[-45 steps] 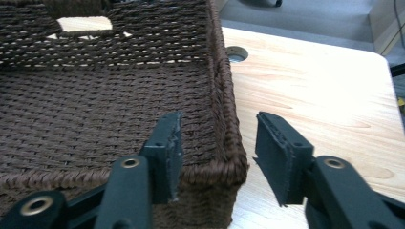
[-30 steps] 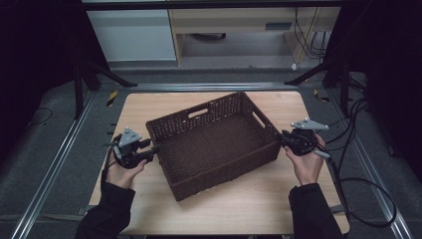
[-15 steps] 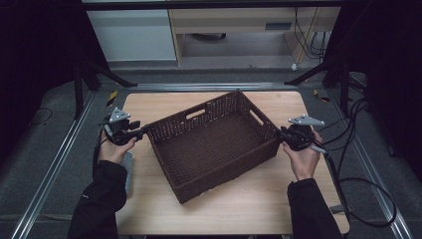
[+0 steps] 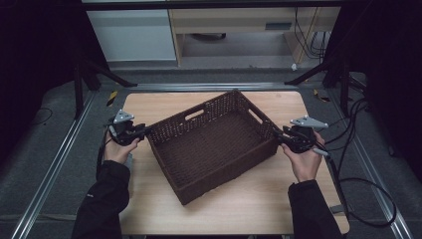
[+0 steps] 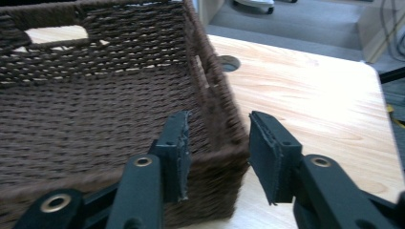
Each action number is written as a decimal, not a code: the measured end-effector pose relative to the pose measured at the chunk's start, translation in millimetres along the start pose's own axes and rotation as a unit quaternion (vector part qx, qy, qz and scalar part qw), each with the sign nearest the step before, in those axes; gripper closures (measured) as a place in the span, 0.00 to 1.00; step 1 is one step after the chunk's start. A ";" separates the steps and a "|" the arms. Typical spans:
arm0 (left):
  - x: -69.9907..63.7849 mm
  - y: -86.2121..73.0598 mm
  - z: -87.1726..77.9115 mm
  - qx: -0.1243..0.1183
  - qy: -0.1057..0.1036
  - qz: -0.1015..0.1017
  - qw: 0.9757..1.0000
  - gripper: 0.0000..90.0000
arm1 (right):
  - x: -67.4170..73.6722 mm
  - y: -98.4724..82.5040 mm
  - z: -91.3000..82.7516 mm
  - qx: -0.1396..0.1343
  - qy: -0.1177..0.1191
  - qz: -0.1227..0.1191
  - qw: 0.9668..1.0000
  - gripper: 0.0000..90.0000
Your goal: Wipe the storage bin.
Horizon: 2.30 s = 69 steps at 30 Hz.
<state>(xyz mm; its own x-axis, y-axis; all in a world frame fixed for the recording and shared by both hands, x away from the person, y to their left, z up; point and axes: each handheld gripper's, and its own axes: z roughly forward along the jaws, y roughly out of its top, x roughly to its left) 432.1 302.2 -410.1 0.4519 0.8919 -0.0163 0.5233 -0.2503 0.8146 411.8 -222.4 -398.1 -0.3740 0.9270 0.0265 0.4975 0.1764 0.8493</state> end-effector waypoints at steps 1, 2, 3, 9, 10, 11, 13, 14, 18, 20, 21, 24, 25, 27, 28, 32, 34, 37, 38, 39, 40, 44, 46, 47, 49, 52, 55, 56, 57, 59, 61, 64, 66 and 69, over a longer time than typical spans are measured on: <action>-2.2 -2.2 -3.1 -0.001 0.004 0.001 1.000 0.74 | 1.9 0.1 -0.4 -0.002 0.002 0.000 1.000 0.62; -4.6 -4.5 -6.3 -0.002 0.004 0.001 1.000 0.74 | 4.1 0.5 -0.6 -0.002 0.004 -0.001 1.000 0.61; -7.1 -7.2 -9.6 -0.003 0.001 -0.001 1.000 0.74 | 6.2 1.1 -0.5 -0.002 0.007 -0.001 1.000 0.59; -17.9 -20.5 -27.5 -0.009 -0.011 -0.008 1.000 0.74 | 18.0 0.4 5.2 0.000 0.025 0.006 1.000 0.54; -19.5 -21.4 -29.1 -0.008 -0.012 -0.005 1.000 0.73 | 19.7 -0.2 6.6 0.002 0.027 0.010 1.000 0.52; -20.1 -21.7 -30.1 -0.007 -0.013 -0.001 1.000 0.73 | 22.2 -1.3 9.5 0.001 0.029 0.014 0.999 0.52; -19.2 -20.6 -29.8 -0.005 -0.017 0.000 1.000 0.72 | 24.2 -2.3 12.9 0.001 0.033 0.019 0.999 0.52; -18.5 -19.6 -28.7 -0.005 -0.018 0.002 1.000 0.72 | 24.2 -2.3 12.9 0.001 0.033 0.019 0.999 0.52; -15.3 -16.3 -20.7 -0.002 -0.008 0.011 1.000 0.72 | 28.1 -4.8 20.1 0.003 0.034 0.026 0.999 0.49; -13.6 -15.2 -15.8 0.001 -0.005 0.012 1.000 0.73 | 28.5 -5.8 23.2 0.000 0.029 0.027 0.999 0.49; -12.5 -15.2 -13.8 0.001 -0.012 0.009 1.000 0.73 | 28.6 -6.0 24.1 0.000 0.027 0.027 0.999 0.49; -12.5 -15.9 -12.7 -0.001 -0.026 0.007 1.000 0.79 | 28.7 -6.1 26.9 -0.001 0.027 0.026 0.999 0.50; -13.2 -16.3 -13.2 0.000 -0.031 0.007 0.999 0.83 | 27.9 -5.1 28.3 -0.001 0.025 0.025 0.999 0.51; -15.2 -17.3 -14.9 0.001 -0.031 0.014 0.999 0.84 | 27.4 -4.8 29.6 -0.004 0.022 0.025 0.999 0.52; -16.2 -18.3 -15.5 0.002 -0.035 0.014 0.999 0.84 | 27.4 -4.8 29.6 -0.004 0.022 0.025 0.999 0.52; -19.3 -24.6 -21.2 -0.004 -0.042 0.008 0.999 0.84 | 28.5 -3.7 26.3 -0.008 0.022 0.019 1.000 0.51; -24.2 -27.8 -24.7 -0.006 -0.047 0.006 0.999 0.84 | 29.7 -3.7 23.9 -0.010 0.024 0.014 1.000 0.51; -32.9 -32.1 -30.2 -0.007 -0.047 0.009 0.999 0.84 | 33.6 -3.2 22.7 -0.007 0.030 0.009 0.999 0.51; -35.9 -33.3 -31.7 -0.007 -0.049 0.010 0.999 0.83 | 35.6 -3.3 23.0 -0.007 0.031 0.004 0.999 0.51; -38.4 -34.2 -33.3 -0.006 -0.052 0.012 0.999 0.83 | 38.2 -3.2 23.3 -0.006 0.033 0.002 0.999 0.50; -40.7 -35.0 -34.8 -0.005 -0.054 0.015 0.998 0.83 | 40.4 -2.9 23.7 -0.006 0.034 -0.002 0.999 0.49; -49.4 -36.2 -38.0 -0.001 -0.059 0.019 0.998 0.83 | 46.0 -1.6 23.7 -0.006 0.037 -0.007 0.999 0.47; -53.4 -36.5 -38.3 0.001 -0.060 0.018 0.998 0.83 | 47.0 -2.2 24.2 -0.004 0.037 -0.006 0.999 0.46; -55.6 -36.9 -38.5 0.000 -0.059 0.016 0.998 0.83 | 47.4 -2.8 24.9 -0.001 0.040 -0.004 0.999 0.46; -59.0 -36.3 -39.0 0.003 -0.061 0.019 0.998 0.82 | 49.0 -4.1 26.4 0.001 0.045 -0.002 0.999 0.46; -62.4 -34.8 -37.4 0.009 -0.060 0.026 0.998 0.81 | 50.8 -5.9 29.5 0.009 0.048 -0.006 0.999 0.48; -62.8 -30.6 -36.8 0.008 -0.062 0.035 0.997 0.75 | 49.6 -7.6 32.0 0.009 0.046 -0.006 0.999 0.51; -62.8 -28.9 -36.7 0.006 -0.060 0.036 0.998 0.75 | 48.6 -7.5 31.8 0.009 0.049 0.000 0.999 0.52; -61.8 -25.6 -35.3 0.006 -0.059 0.038 0.998 0.75 | 46.8 -7.3 32.6 0.007 0.047 0.003 0.999 0.55; -61.3 -24.3 -33.7 0.007 -0.056 0.038 0.998 0.75 | 46.1 -7.4 33.6 0.005 0.046 0.002 0.999 0.55; -60.8 -22.8 -29.7 0.011 -0.054 0.040 0.998 0.75 | 45.1 -7.0 35.7 0.003 0.043 0.003 0.999 0.56; -63.1 -22.9 -24.8 0.018 -0.065 0.039 0.997 0.81 | 43.6 -6.2 38.3 0.001 0.041 0.006 0.999 0.56; -66.8 -24.4 -22.2 0.025 -0.065 0.045 0.997 0.86 | 42.9 -5.6 38.3 0.001 0.042 0.006 0.999 0.56; -69.8 -29.5 -20.5 0.030 -0.065 0.040 0.997 0.87 | 42.3 -4.6 34.1 -0.002 0.041 0.005 0.999 0.52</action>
<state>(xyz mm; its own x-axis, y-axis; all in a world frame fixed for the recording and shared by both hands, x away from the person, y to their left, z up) 370.4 255.1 -421.2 0.5818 0.8128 -0.0299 0.5217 -0.3447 0.7804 420.4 -172.7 -418.9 -0.4316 0.8987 0.0778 0.4984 0.1657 0.8510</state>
